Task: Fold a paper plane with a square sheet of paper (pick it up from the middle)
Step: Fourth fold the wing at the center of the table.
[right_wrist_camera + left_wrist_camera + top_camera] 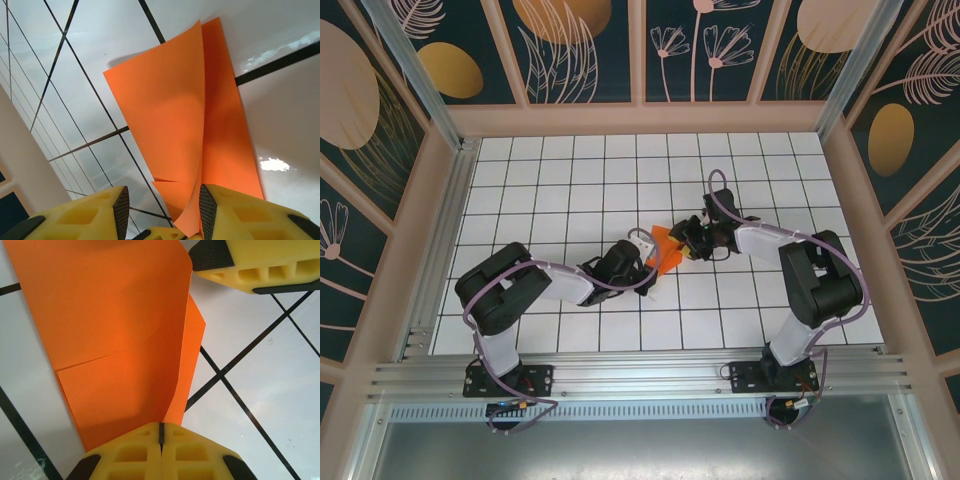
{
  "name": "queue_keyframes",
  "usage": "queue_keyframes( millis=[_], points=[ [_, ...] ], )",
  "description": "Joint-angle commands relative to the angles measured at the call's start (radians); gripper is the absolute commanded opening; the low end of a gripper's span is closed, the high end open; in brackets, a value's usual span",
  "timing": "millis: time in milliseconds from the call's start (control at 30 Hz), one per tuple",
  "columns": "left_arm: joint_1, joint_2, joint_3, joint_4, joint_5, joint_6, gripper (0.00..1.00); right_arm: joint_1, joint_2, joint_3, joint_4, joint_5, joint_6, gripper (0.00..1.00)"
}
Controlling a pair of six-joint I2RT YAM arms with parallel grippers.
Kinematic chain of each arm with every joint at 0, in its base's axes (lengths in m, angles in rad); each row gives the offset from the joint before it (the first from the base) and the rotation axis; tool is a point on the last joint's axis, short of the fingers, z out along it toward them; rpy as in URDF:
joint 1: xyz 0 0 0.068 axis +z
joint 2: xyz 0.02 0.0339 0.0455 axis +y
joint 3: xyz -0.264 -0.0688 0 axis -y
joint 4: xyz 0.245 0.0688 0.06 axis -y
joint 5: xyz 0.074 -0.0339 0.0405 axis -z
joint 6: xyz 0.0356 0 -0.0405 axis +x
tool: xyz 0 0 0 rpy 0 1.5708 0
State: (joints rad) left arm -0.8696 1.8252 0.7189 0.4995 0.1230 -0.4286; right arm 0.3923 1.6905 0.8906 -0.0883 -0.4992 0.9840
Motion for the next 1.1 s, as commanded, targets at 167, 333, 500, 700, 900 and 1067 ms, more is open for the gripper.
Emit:
queue_keyframes(
  millis=[167,333,500,700,900,1067],
  points=[
    [0.006,-0.022,-0.010,0.036,0.014,-0.003,0.00,0.008,0.048,0.044,-0.068,-0.035,0.005,0.40],
    [0.006,-0.026,-0.004,0.018,0.015,0.028,0.00,0.023,0.072,0.071,-0.090,-0.046,0.017,0.36],
    [0.006,-0.039,-0.010,0.014,0.028,0.065,0.03,0.024,0.062,0.058,-0.080,-0.030,0.064,0.22],
    [0.005,-0.051,-0.030,0.057,0.043,0.066,0.29,0.029,0.015,0.012,-0.059,-0.002,0.143,0.00],
    [0.005,-0.034,-0.022,0.078,0.043,0.068,0.37,0.048,-0.028,-0.040,-0.023,0.018,0.246,0.00],
    [-0.001,-0.014,-0.004,0.056,0.044,0.082,0.34,0.055,-0.052,-0.056,-0.032,0.041,0.292,0.00]
  ],
)
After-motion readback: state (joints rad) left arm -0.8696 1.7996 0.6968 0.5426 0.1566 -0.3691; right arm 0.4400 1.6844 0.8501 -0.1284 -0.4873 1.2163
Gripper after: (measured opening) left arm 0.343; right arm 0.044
